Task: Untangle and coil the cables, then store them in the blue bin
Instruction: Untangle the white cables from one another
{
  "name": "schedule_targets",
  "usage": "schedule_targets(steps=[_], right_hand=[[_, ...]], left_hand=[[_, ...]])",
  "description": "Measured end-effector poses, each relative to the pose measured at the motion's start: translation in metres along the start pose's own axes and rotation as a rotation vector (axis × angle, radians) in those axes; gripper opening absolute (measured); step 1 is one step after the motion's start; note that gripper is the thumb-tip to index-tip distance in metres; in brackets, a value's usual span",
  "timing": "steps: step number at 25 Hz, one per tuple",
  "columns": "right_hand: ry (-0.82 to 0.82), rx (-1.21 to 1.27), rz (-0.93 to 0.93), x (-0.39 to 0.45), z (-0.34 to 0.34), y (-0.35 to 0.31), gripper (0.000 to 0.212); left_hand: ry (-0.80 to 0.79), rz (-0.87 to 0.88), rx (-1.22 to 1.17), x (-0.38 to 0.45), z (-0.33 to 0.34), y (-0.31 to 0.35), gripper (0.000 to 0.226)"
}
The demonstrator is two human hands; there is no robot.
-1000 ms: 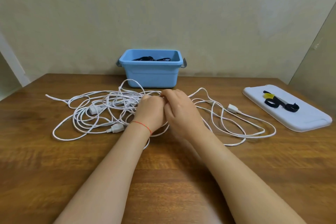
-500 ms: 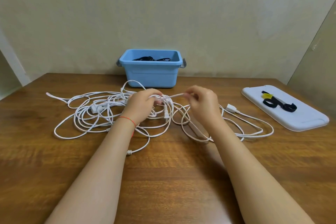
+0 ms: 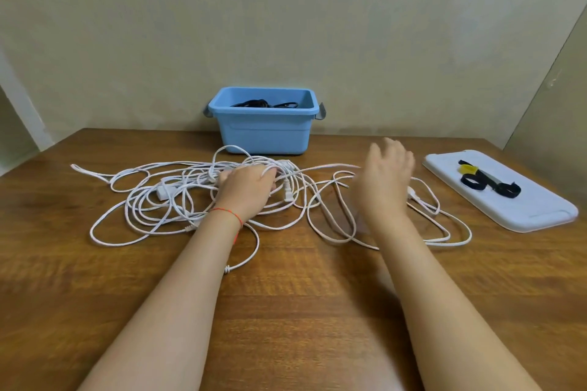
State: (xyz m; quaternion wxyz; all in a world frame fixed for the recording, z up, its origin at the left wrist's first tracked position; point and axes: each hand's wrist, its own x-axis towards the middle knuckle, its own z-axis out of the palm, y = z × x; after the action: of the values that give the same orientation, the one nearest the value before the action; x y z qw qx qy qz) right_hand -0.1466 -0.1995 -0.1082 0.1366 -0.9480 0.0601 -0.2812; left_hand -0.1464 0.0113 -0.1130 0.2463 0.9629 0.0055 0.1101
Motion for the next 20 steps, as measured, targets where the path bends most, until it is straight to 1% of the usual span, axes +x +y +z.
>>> schedule_targets(steps=[1, 2, 3, 4, 5, 6, 7, 8, 9, 11, 12, 13, 14, 16, 17, 18, 20], right_hand=[[0.003, -0.002, -0.122, -0.007, 0.001, -0.014, 0.059], [0.01, 0.033, -0.272, -0.014, 0.005, -0.027, 0.062], [0.017, 0.089, -0.417, -0.021, 0.011, -0.04, 0.055], [0.022, 0.165, -0.505, -0.029, 0.016, -0.05, 0.039], [0.023, 0.252, -0.531, -0.035, 0.018, -0.057, 0.023], [-0.01, 0.337, -0.496, -0.038, 0.018, -0.061, 0.014], [-0.068, 0.386, -0.426, -0.04, 0.019, -0.062, 0.015], [-0.117, 0.38, -0.361, -0.041, 0.02, -0.061, 0.018], [-0.132, 0.319, -0.344, -0.039, 0.023, -0.06, 0.019], [-0.129, 0.231, -0.46, -0.036, 0.024, -0.059, 0.012], [-0.114, 0.243, -0.539, -0.033, 0.023, -0.057, 0.006], [-0.049, 0.29, -0.568, -0.028, 0.021, -0.051, 0.004], [0.054, 0.366, -0.516, -0.02, 0.017, -0.043, 0.008], [0.335, 0.567, -0.26, -0.003, 0.002, -0.018, 0.008], [0.447, 0.645, -0.13, 0.003, -0.003, -0.005, 0.013], [0.508, 0.687, -0.021, 0.007, -0.005, 0.005, 0.018], [0.506, 0.71, 0.12, 0.013, 0.001, 0.017, 0.023]], left_hand=[[0.008, 0.02, 0.009, -0.001, 0.003, 0.002, 0.044], [0.013, 0.054, 0.005, -0.001, 0.006, 0.005, 0.044], [0.016, 0.086, -0.006, -0.002, 0.008, 0.009, 0.043], [0.017, 0.105, -0.033, -0.003, 0.01, 0.012, 0.042], [0.017, 0.108, -0.072, -0.003, 0.012, 0.014, 0.042], [0.022, 0.103, -0.123, -0.002, 0.013, 0.013, 0.042], [0.03, 0.093, -0.167, 0.0, 0.015, 0.011, 0.044], [0.031, 0.078, -0.195, 0.001, 0.016, 0.007, 0.046], [0.018, 0.049, -0.211, 0.002, 0.017, 0.004, 0.049], [-0.02, -0.021, -0.213, 0.004, 0.018, -0.002, 0.05], [-0.026, -0.048, -0.215, 0.004, 0.017, -0.005, 0.049], [-0.021, -0.066, -0.214, 0.005, 0.017, -0.007, 0.049], [-0.001, -0.065, -0.206, 0.006, 0.016, -0.009, 0.048], [0.063, -0.035, -0.156, 0.006, 0.014, -0.006, 0.047], [0.097, -0.011, -0.126, 0.005, 0.013, -0.003, 0.045], [0.116, 0.015, -0.104, 0.005, 0.012, 0.0, 0.044], [0.137, 0.031, -0.101, 0.005, 0.012, 0.0, 0.039]])
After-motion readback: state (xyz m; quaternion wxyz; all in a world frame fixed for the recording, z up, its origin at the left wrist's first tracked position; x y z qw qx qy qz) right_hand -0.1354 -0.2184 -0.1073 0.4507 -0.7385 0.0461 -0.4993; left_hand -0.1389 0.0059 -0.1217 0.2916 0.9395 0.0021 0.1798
